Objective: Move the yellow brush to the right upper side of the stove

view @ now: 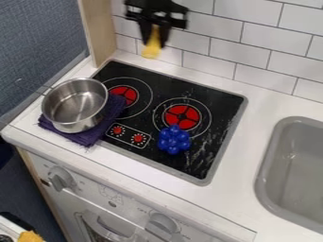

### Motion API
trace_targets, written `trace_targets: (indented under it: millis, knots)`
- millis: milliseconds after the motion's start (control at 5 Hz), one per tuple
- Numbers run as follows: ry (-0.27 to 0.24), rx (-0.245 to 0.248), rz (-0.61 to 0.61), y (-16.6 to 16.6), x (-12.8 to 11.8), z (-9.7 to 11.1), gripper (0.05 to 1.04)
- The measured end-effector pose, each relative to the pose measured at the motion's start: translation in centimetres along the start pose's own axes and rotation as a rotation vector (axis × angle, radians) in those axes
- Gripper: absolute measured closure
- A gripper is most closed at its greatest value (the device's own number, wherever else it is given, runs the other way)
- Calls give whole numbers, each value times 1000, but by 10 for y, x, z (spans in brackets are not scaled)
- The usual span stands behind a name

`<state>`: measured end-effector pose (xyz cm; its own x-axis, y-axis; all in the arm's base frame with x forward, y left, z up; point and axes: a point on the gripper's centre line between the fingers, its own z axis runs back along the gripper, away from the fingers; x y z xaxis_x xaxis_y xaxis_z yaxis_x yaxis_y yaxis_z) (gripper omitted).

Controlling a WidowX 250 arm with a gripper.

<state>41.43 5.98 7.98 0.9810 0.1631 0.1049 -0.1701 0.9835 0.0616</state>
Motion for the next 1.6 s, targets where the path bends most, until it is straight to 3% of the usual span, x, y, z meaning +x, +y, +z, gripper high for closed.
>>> trace_targets:
  millis: [200, 400, 600, 800, 1200, 1400, 1600]
  knots:
    - [-8, -12, -25, -34, -13, -4, 749]
    - [-48, -14, 5, -55, -23, -1, 749]
    - [-77, -32, 38, -70, -21, -2, 749]
    - [-26, -53, 44, -81, -26, -26, 749]
    - [9, -73, -49, -107, -35, -48, 749]
    - [12, -71, -70, -110, -37, -49, 749]
    - [17, -67, -81, -109, -38, -50, 689]
